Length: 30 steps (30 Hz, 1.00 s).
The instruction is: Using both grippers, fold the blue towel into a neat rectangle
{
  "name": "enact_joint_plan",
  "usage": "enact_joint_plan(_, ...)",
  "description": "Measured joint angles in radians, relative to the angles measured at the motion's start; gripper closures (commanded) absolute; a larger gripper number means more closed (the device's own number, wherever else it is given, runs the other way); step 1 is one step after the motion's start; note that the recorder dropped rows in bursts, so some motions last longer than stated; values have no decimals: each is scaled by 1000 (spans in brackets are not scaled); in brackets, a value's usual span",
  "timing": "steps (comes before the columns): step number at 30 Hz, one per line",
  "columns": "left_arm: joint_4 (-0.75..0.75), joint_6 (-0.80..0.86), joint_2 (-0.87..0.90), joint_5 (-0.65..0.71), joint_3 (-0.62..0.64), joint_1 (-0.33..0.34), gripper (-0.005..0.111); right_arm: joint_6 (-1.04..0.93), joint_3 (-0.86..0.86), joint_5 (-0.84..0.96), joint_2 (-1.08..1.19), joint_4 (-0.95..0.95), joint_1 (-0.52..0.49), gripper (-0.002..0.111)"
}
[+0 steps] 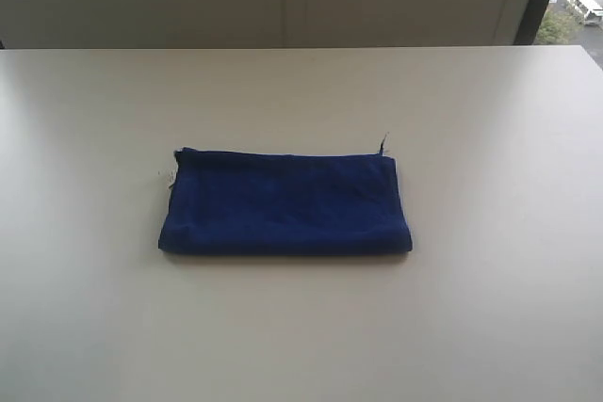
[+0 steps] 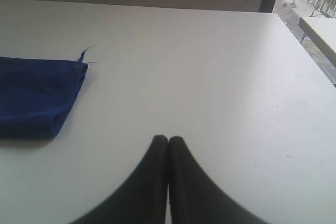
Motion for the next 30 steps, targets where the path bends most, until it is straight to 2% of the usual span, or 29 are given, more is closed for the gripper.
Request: enact_joint_plan(30, 0, 0, 0, -18, 0, 0, 107, 0, 0, 0, 0, 0, 0, 108)
